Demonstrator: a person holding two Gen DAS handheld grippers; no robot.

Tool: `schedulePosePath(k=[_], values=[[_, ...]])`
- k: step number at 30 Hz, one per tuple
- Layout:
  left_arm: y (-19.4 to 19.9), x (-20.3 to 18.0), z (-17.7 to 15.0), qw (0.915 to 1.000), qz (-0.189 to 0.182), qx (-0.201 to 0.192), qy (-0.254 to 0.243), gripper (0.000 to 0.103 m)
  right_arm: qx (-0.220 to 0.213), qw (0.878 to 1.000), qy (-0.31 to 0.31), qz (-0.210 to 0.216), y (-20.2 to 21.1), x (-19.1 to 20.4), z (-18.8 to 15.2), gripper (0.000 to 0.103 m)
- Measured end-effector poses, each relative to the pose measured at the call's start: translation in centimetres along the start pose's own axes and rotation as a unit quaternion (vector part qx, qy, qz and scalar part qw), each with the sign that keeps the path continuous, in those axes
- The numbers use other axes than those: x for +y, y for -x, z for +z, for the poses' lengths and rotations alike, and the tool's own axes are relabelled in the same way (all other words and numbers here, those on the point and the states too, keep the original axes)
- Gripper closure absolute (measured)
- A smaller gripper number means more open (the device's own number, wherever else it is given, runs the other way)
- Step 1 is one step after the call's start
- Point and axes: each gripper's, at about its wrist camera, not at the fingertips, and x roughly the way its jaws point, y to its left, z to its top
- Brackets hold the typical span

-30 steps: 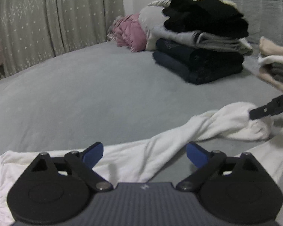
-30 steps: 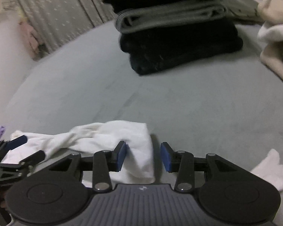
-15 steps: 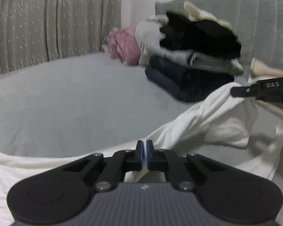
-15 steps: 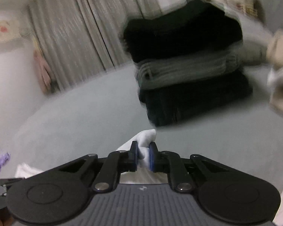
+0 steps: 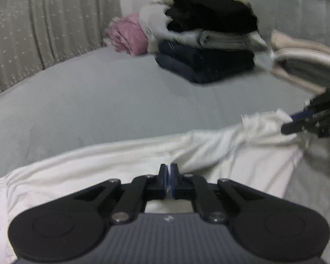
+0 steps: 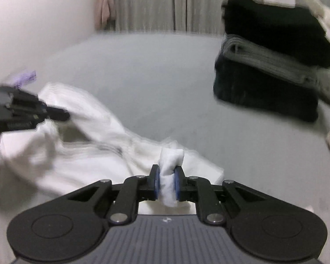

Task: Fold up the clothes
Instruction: 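Grasp the garment with the left gripper while the right folds the leg over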

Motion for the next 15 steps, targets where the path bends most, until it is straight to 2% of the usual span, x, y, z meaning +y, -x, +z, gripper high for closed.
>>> schedulePosePath(k=[2, 4, 5, 7, 9, 12, 15], values=[[-0.1, -0.1, -0.2, 0.9999, -0.004, 0.009, -0.003, 0.100, 0.007, 1.000, 0.002, 0.009, 0.5, -0.4, -0.4, 0.072], [-0.2, -0.2, -0.3, 0.9997, -0.010, 0.021, -0.006, 0.094, -0.002, 0.999, -0.015, 0.033, 1.4, -1.4, -0.5, 0.061], [-0.3, -0.3, -0.4, 0.9996, -0.012, 0.026, -0.007, 0.092, -0.011, 0.998, -0.034, 0.044, 1.8, -2.1, -0.5, 0.060], [-0.2, -0.1, -0.1, 0.9997, -0.011, 0.022, 0.003, 0.070, -0.033, 0.994, -0.080, 0.063, 2.6, -3.5, -0.3, 0.059], [0.0, 0.1, 0.2, 0.9999, -0.005, 0.005, 0.013, 0.060, -0.059, 0.986, -0.144, 0.065, 2.5, -5.3, 0.3, 0.059], [-0.2, 0.1, 0.9, 0.9994, -0.011, -0.014, 0.028, 0.058, -0.068, 0.981, -0.179, 0.041, 1.2, -5.9, 1.1, 0.059], [-1.0, -0.2, 1.2, 0.9992, -0.007, -0.022, 0.033, 0.062, -0.061, 0.980, -0.187, 0.020, -0.9, -5.6, 2.0, 0.059]])
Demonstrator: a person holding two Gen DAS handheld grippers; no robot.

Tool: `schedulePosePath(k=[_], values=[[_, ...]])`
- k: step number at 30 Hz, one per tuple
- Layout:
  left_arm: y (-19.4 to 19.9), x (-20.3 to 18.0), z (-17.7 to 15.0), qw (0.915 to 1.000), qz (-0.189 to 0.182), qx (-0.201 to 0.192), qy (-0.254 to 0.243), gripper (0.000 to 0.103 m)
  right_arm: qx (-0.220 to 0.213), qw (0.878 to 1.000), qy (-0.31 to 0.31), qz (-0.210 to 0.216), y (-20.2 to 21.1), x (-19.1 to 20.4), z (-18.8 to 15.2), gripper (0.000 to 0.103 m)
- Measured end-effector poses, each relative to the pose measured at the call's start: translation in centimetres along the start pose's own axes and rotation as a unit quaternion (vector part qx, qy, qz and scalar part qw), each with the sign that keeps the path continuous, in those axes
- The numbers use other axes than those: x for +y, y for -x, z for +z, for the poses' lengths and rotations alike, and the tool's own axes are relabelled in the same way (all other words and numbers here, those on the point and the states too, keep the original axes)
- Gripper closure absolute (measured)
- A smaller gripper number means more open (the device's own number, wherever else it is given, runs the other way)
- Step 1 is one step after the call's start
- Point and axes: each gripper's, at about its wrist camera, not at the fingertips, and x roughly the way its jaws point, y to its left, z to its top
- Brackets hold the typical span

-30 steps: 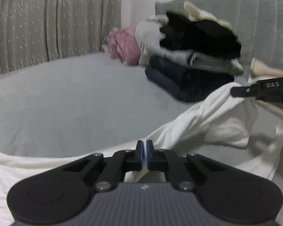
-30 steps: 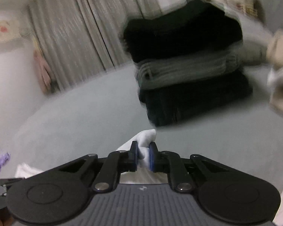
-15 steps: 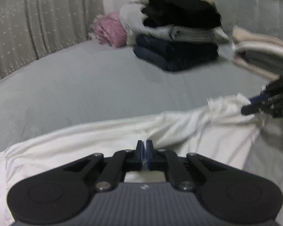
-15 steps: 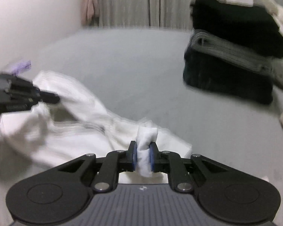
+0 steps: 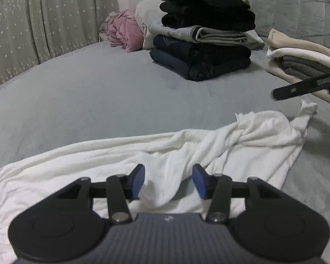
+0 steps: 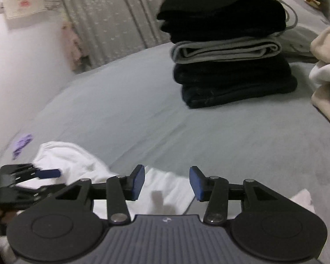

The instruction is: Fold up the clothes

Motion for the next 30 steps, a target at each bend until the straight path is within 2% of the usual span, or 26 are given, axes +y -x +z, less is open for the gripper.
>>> schedulePosePath(k=[3, 5, 7, 8, 9, 11, 13, 17, 19, 23, 30], values=[[-1.0, -0.5, 0.1, 1.0000, -0.007, -0.003, 0.002, 0.063, 0.024, 1.000, -0.003, -0.016, -3.3, 1.2, 0.1, 0.059], [-1.4, -0.7, -0.1, 0.9999, -0.014, 0.000, -0.001, 0.067, 0.041, 0.999, 0.017, -0.021, -4.6, 2.1, -0.2, 0.059], [-1.8, -1.1, -0.4, 0.9998, -0.018, 0.003, -0.012, 0.083, 0.054, 0.996, 0.060, -0.034, -5.7, 3.5, -0.8, 0.062], [-2.0, -1.3, -0.5, 0.9995, -0.021, 0.005, -0.021, 0.086, 0.052, 0.994, 0.083, -0.043, -5.9, 4.0, -1.1, 0.069], [-2.0, -1.5, -0.5, 0.9994, -0.023, 0.003, -0.028, 0.092, 0.050, 0.991, 0.109, -0.052, -6.1, 4.7, -1.4, 0.092], [-1.9, -1.5, -0.5, 0.9993, -0.020, 0.000, -0.031, 0.096, 0.041, 0.991, 0.115, -0.054, -6.2, 5.0, -1.6, 0.099], [-1.7, -1.3, -0.4, 0.9997, -0.010, -0.009, -0.021, 0.098, 0.023, 0.994, 0.095, -0.058, -6.0, 4.5, -1.4, 0.099], [-0.9, -0.9, 0.1, 0.9988, 0.024, -0.042, -0.005, 0.098, -0.060, 0.994, 0.061, -0.072, -3.6, 3.3, -0.2, 0.099], [-0.5, -0.8, 0.4, 0.9982, 0.030, -0.052, 0.003, 0.098, -0.113, 0.990, 0.034, -0.083, -1.5, 2.2, 0.4, 0.099], [0.2, -1.0, 0.7, 0.9976, 0.032, -0.062, 0.000, 0.098, -0.167, 0.980, -0.006, -0.108, 1.3, 0.1, 0.8, 0.099], [2.0, -1.4, 0.9, 0.9973, 0.023, -0.068, -0.019, 0.098, -0.193, 0.972, -0.010, -0.136, 6.1, -2.3, -0.1, 0.099]])
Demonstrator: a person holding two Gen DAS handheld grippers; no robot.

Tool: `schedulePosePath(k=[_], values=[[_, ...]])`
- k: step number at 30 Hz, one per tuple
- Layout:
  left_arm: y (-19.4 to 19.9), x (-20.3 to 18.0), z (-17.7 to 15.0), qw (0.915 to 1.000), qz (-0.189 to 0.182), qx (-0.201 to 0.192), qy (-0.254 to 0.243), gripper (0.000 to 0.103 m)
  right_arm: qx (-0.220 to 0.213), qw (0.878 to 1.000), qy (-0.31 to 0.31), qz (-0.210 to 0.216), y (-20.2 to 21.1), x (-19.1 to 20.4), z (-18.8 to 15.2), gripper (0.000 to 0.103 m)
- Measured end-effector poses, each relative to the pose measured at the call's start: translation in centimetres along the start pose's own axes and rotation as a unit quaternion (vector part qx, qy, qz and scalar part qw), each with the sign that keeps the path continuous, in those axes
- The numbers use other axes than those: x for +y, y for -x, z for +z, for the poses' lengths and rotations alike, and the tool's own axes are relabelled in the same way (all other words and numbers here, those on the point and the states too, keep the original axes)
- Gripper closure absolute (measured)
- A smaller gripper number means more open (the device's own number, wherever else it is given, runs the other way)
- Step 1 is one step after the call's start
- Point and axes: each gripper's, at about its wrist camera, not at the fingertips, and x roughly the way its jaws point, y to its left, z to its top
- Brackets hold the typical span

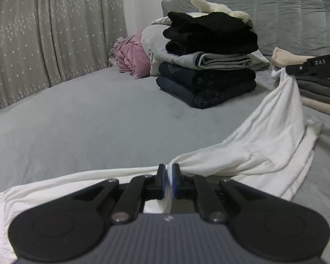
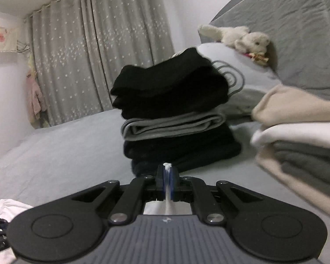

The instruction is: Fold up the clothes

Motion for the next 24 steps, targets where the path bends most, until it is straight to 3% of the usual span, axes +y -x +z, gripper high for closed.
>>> schedulePosePath(k=[7, 13, 15, 19, 21, 23, 24], values=[[1.5, -0.5, -1.0, 0.9995, -0.019, 0.011, -0.024, 0.098, 0.009, 1.000, -0.005, -0.015, 4.3, -3.6, -0.1, 0.099], [2.8, -1.3, -2.9, 0.9961, -0.036, 0.039, -0.071, 0.098, 0.053, 0.997, 0.032, 0.043, 8.3, -5.7, -1.3, 0.099], [2.9, -1.5, -3.3, 0.9940, -0.044, 0.050, -0.087, 0.098, 0.085, 0.993, 0.061, 0.054, 9.3, -5.4, -2.2, 0.099], [2.7, -2.1, -4.1, 0.9869, -0.072, 0.085, -0.116, 0.097, 0.238, 0.964, 0.095, 0.072, 9.2, -5.3, -5.6, 0.099], [2.5, -2.2, -4.4, 0.9837, -0.083, 0.101, -0.123, 0.094, 0.285, 0.949, 0.114, 0.073, 8.7, -5.2, -6.7, 0.098], [2.3, -2.3, -4.4, 0.9807, -0.095, 0.115, -0.126, 0.081, 0.295, 0.945, 0.123, 0.077, 8.7, -5.2, -7.1, 0.096], [2.4, -2.1, -4.3, 0.9807, -0.097, 0.117, -0.123, 0.064, 0.293, 0.945, 0.120, 0.079, 8.9, -5.3, -7.0, 0.091]])
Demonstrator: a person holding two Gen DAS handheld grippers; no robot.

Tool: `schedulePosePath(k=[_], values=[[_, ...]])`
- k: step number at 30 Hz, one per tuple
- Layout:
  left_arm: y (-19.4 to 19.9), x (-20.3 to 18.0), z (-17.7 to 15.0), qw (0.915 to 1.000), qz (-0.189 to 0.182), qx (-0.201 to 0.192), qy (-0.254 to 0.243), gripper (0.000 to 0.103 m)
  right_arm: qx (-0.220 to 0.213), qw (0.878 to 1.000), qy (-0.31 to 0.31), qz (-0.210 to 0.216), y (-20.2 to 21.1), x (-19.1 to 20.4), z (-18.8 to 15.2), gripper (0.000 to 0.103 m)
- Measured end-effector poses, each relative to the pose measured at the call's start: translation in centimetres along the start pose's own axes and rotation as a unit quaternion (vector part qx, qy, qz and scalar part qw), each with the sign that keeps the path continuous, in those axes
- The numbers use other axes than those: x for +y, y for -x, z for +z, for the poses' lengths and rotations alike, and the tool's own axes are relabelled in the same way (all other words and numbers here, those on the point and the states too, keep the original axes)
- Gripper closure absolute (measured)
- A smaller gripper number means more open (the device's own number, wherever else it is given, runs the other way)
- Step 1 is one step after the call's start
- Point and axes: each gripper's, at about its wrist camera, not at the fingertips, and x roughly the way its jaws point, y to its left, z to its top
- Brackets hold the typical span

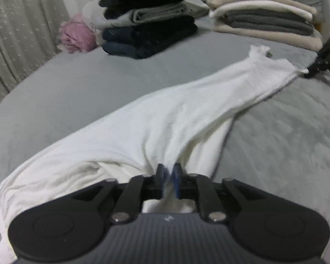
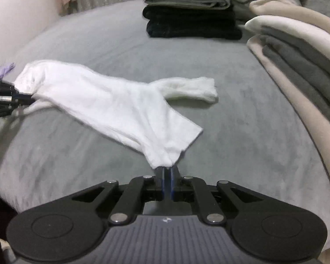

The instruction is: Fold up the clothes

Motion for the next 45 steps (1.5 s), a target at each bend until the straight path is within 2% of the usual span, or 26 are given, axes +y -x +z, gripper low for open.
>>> schedulePosePath(k=[1, 3, 4, 6, 10, 14, 21, 24, 26, 28, 30, 31, 32, 34, 36, 38, 39, 40, 41, 42, 43, 45], values=[[0.4, 0.6, 0.3, 0.9999, -0.002, -0.006, 0.013, 0.050, -0.006, 1.000, -0.006, 0.003, 0.3, -0.1, 0.1, 0.080], [0.8, 1.4, 0.7, 0.9993, -0.004, -0.021, 0.032, 0.036, -0.033, 0.999, -0.016, 0.004, 1.2, -0.4, 0.4, 0.066], [0.9, 1.8, 0.9, 0.9987, 0.000, -0.028, 0.043, 0.033, -0.047, 0.999, -0.027, 0.003, 1.5, -0.7, 0.6, 0.065], [1.0, 2.6, 1.5, 0.9974, 0.007, -0.036, 0.062, 0.033, -0.067, 0.996, -0.050, -0.005, 1.5, -1.2, 1.3, 0.065], [-0.5, 4.3, 3.3, 0.9962, 0.020, -0.042, 0.074, 0.033, -0.057, 0.996, -0.059, -0.040, -0.2, -1.6, 2.4, 0.065], [-3.0, 5.8, 4.7, 0.9969, 0.040, -0.028, 0.061, 0.033, -0.050, 0.996, -0.030, -0.068, -2.0, -1.1, 3.4, 0.065], [-8.0, 9.2, 6.4, 0.9974, 0.051, 0.006, 0.049, 0.033, -0.042, 0.995, 0.028, -0.085, -3.4, -0.5, 3.3, 0.066], [-9.4, 10.3, 7.2, 0.9991, 0.031, 0.011, 0.026, 0.029, -0.041, 0.992, 0.067, -0.097, -3.9, 0.2, 3.2, 0.067], [-10.0, 11.4, 7.8, 0.9997, -0.002, 0.024, 0.005, 0.028, -0.040, 0.990, 0.089, -0.099, -4.2, 0.6, 3.2, 0.071], [-10.3, 12.2, 8.1, 0.9988, -0.033, 0.034, -0.008, 0.035, -0.038, 0.990, 0.094, -0.096, -4.4, 0.7, 3.3, 0.074], [-10.6, 13.1, 8.2, 0.9966, -0.068, 0.046, -0.004, 0.041, -0.038, 0.990, 0.098, -0.094, -4.5, 0.7, 3.4, 0.076], [-10.9, 13.7, 8.3, 0.9948, -0.087, 0.054, 0.003, 0.041, -0.038, 0.990, 0.100, -0.092, -4.6, 0.7, 3.5, 0.076], [-11.0, 14.1, 8.4, 0.9935, -0.097, 0.059, 0.010, 0.040, -0.037, 0.990, 0.101, -0.091, -4.7, 0.7, 3.5, 0.076], [-11.3, 15.2, 8.4, 0.9888, -0.126, 0.074, 0.032, 0.030, -0.037, 0.991, 0.099, -0.087, -4.8, 0.6, 3.7, 0.076], [-11.5, 15.8, 8.3, 0.9866, -0.136, 0.078, 0.044, 0.030, -0.036, 0.991, 0.096, -0.083, -4.8, 0.4, 3.8, 0.076], [-11.6, 16.3, 8.3, 0.9854, -0.139, 0.080, 0.056, 0.037, -0.034, 0.992, 0.089, -0.078, -4.8, 0.2, 4.0, 0.077], [-11.4, 16.4, 8.3, 0.9869, -0.128, 0.079, 0.059, 0.053, -0.034, 0.993, 0.088, -0.076, -4.9, 0.2, 4.1, 0.078], [-11.3, 16.6, 8.2, 0.9881, -0.117, 0.077, 0.063, 0.077, -0.033, 0.993, 0.087, -0.074, -4.9, 0.2, 4.2, 0.081], [-11.1, 17.0, 8.1, 0.9882, -0.113, 0.071, 0.075, 0.092, -0.033, 0.993, 0.086, -0.072, -4.9, 0.2, 4.3, 0.084], [-10.9, 17.3, 7.8, 0.9867, -0.117, 0.069, 0.090, 0.103, -0.032, 0.993, 0.085, -0.070, -4.9, 0.3, 4.3, 0.090], [-10.6, 17.1, 7.5, 0.9874, -0.112, 0.065, 0.090, 0.103, -0.030, 0.993, 0.087, -0.068, -5.0, 0.4, 4.4, 0.096], [-10.0, 16.7, 7.0, 0.9895, -0.101, 0.054, 0.088, 0.103, -0.026, 0.993, 0.093, -0.065, -5.0, 0.8, 4.5, 0.101]])
